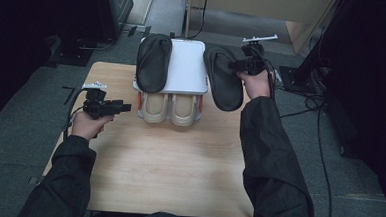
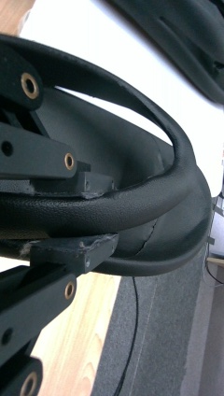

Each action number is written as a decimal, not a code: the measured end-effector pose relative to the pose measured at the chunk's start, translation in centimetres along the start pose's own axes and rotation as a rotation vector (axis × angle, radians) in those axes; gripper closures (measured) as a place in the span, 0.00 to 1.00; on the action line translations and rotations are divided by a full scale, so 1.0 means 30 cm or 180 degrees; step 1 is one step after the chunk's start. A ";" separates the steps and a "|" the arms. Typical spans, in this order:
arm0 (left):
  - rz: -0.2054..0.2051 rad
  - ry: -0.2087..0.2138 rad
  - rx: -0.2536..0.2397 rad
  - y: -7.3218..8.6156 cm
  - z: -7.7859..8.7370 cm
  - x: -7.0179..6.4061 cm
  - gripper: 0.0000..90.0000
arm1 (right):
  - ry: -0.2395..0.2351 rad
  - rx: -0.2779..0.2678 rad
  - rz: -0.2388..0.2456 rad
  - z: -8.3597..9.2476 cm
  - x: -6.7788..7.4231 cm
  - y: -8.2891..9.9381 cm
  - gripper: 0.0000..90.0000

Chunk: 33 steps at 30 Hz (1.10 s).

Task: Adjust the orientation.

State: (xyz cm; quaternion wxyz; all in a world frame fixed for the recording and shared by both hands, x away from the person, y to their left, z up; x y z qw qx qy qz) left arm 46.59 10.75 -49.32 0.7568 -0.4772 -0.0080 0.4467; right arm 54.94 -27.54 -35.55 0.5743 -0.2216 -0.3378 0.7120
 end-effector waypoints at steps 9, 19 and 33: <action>-0.0023 0.0016 0.0022 0.000 -0.010 0.000 0.52 | -0.0057 0.0004 0.0052 -0.092 0.099 -0.069 0.80; -0.0049 0.0076 0.0020 -0.002 -0.010 -0.009 0.52 | -0.0178 0.0033 -0.0011 -0.212 0.208 -0.127 0.80; -0.0048 0.0092 -0.0003 -0.002 -0.004 -0.009 0.52 | -0.0285 -0.0017 0.0185 -0.267 0.274 -0.129 0.65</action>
Point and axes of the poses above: each handheld gripper's, and its own axes: z roughly backward along the jaws, y roughly out of its underside, x roughly to its left, the point moved 9 cm from there along -z, roughly forward along the jaws, and after that the axes turned 5 degrees about y, right-handed, at the moved point
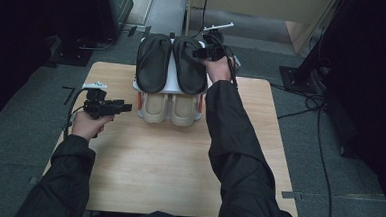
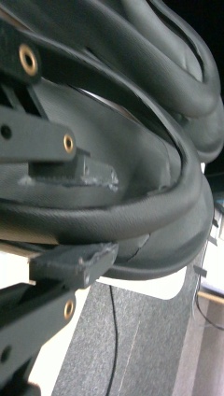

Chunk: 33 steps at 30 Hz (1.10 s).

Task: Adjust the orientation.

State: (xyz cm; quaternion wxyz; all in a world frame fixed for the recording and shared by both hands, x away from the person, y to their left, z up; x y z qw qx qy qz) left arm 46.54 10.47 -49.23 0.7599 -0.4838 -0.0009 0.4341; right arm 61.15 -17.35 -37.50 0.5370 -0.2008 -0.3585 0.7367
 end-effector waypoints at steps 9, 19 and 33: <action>-0.0012 -0.0028 0.0002 0.001 0.002 -0.002 0.52 | -0.0132 -0.0237 0.0084 0.138 0.003 -0.018 0.76; 0.0016 -0.0035 -0.0010 0.000 0.002 0.006 0.52 | 0.0008 -0.0183 0.0091 0.160 -0.097 0.094 0.85; 0.0007 -0.0039 0.0009 0.002 -0.004 0.007 0.52 | -0.0071 -0.0125 0.0155 0.117 -0.071 0.190 0.83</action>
Point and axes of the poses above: each handheld gripper's, and its own axes: z roughly backward along the jaws, y roughly out of its underside, x roughly to its left, the point moved 9 cm from there along -z, roughly forward along the jaws, and after that the axes turned 5 degrees about y, right-handed, at the moved point
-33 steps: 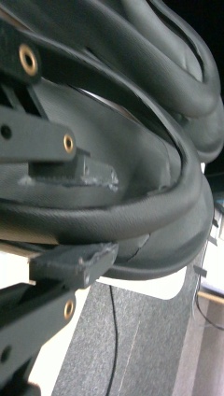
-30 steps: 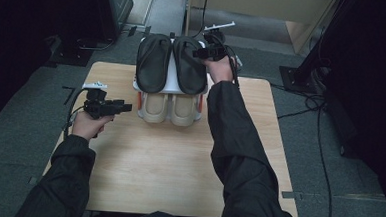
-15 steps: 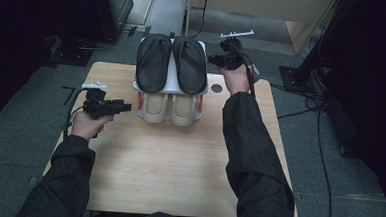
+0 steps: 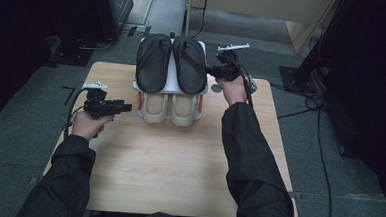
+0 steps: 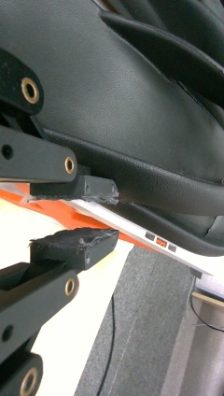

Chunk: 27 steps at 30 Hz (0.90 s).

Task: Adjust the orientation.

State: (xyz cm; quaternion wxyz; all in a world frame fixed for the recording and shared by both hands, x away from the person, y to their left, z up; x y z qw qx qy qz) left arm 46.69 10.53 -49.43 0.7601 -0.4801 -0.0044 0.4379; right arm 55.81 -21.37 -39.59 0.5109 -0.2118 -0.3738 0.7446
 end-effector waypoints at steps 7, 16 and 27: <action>0.0010 0.0000 -0.0001 0.000 0.001 0.003 0.52 | -0.0050 0.0032 0.0040 0.005 0.021 0.004 0.82; 0.0010 -0.0004 0.0002 0.001 0.002 0.004 0.51 | -0.0108 0.0036 0.0094 0.006 0.055 0.006 0.81; 0.0028 0.0013 -0.0012 0.000 0.003 0.005 0.51 | -0.0139 -0.0039 0.0048 0.020 0.052 0.000 0.78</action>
Point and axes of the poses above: each handheld gripper's, and its own axes: z roughly backward along the jaws, y roughly out of its underside, x roughly to its left, the point moved 9 cm from there along -z, roughly forward along the jaws, and after that the axes turned 5 degrees about y, right-handed, at the moved point
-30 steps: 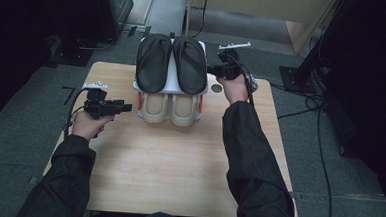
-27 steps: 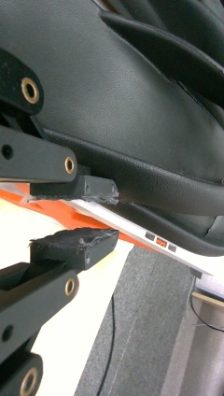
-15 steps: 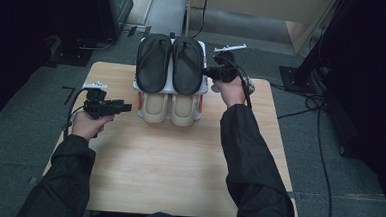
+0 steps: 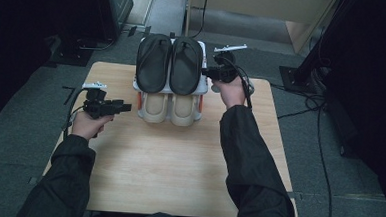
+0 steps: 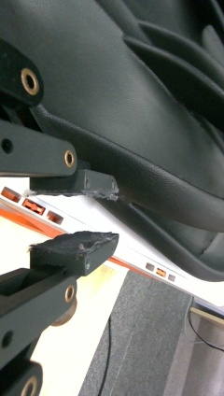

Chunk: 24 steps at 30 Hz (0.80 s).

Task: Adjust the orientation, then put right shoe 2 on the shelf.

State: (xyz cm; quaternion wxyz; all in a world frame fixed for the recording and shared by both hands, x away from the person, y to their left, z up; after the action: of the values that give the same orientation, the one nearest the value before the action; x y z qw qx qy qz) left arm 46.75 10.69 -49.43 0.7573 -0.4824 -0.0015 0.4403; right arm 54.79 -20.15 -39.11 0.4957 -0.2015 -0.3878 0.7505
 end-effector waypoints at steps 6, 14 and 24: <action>-0.0002 -0.0014 0.0012 0.004 -0.002 0.002 0.51 | -0.0024 -0.0130 0.0094 0.016 -0.002 0.019 0.74; -0.0008 -0.0042 0.0029 0.009 0.001 0.008 0.51 | -0.0011 -0.0238 0.0191 0.055 -0.030 0.041 0.69; -0.0021 -0.0068 0.0037 0.015 -0.002 0.011 0.48 | 0.0040 -0.0259 0.0194 0.087 -0.092 0.122 0.65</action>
State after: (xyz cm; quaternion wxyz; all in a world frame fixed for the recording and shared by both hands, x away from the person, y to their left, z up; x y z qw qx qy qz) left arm 46.69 10.93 -49.93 0.7614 -0.4733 -0.0086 0.4429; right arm 52.02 -24.39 -40.58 0.4665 -0.2379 -0.4085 0.7476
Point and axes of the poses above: each handheld gripper's, and its own axes: z roughly backward along the jaws, y roughly out of its underside, x roughly to its left, the point moved 9 cm from there along -z, roughly forward along the jaws, and after that the axes turned 5 degrees about y, right-handed, at the moved point
